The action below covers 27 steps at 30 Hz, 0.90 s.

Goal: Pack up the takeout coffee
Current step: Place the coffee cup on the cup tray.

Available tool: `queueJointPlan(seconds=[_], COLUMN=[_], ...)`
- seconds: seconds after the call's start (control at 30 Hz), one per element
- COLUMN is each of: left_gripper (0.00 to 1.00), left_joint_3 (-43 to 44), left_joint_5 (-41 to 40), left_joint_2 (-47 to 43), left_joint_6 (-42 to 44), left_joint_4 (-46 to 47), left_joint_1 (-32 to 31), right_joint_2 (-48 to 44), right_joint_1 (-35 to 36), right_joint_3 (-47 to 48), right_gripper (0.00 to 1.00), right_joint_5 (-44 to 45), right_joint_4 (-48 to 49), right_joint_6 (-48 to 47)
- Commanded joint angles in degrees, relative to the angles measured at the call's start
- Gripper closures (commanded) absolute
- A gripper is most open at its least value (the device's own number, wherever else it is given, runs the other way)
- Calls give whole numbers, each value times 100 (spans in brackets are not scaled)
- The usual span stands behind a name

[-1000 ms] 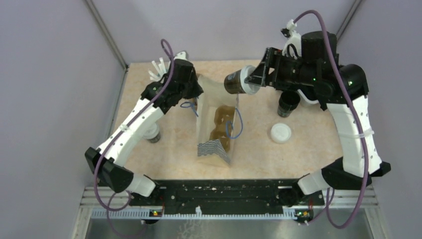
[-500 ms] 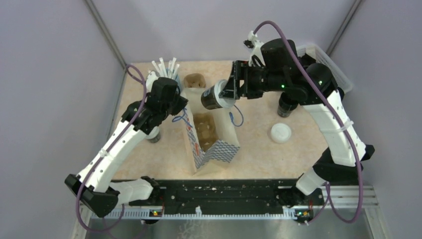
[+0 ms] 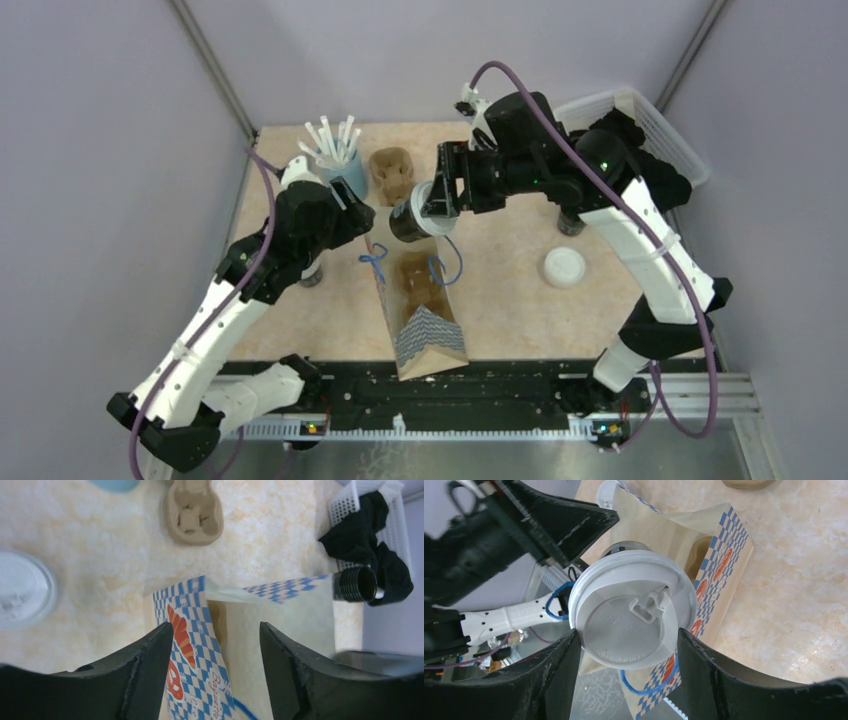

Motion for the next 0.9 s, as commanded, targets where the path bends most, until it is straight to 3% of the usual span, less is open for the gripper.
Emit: queueJointPlan(seconds=[0.0, 0.07, 0.17, 0.27, 0.43, 0.67, 0.87], left_gripper=[24, 14, 10, 14, 16, 22, 39], left_joint_3=[710, 834, 1337, 1988, 2163, 2005, 1783], left_joint_5=[413, 887, 1588, 2377, 4289, 4823, 5011], left_joint_2=[-153, -119, 293, 1009, 1664, 2089, 2342], left_joint_6=[2748, 3648, 4588, 5193, 5271, 5283, 5477], left_joint_4=[573, 841, 824, 429, 618, 683, 590], left_joint_1=[10, 13, 18, 130, 681, 836, 808], right_joint_2=[22, 12, -37, -203, -724, -1402, -1658], right_joint_1=[70, 65, 63, 70, 65, 70, 70], right_joint_3=[272, 319, 297, 281, 27, -634, -899], right_gripper=[36, 36, 36, 36, 37, 37, 37], right_joint_5=[86, 113, 189, 363, 863, 1008, 956], right_joint_4=[118, 135, 150, 176, 113, 2, 254], right_joint_6=[21, -9, -86, -129, -122, -355, -478])
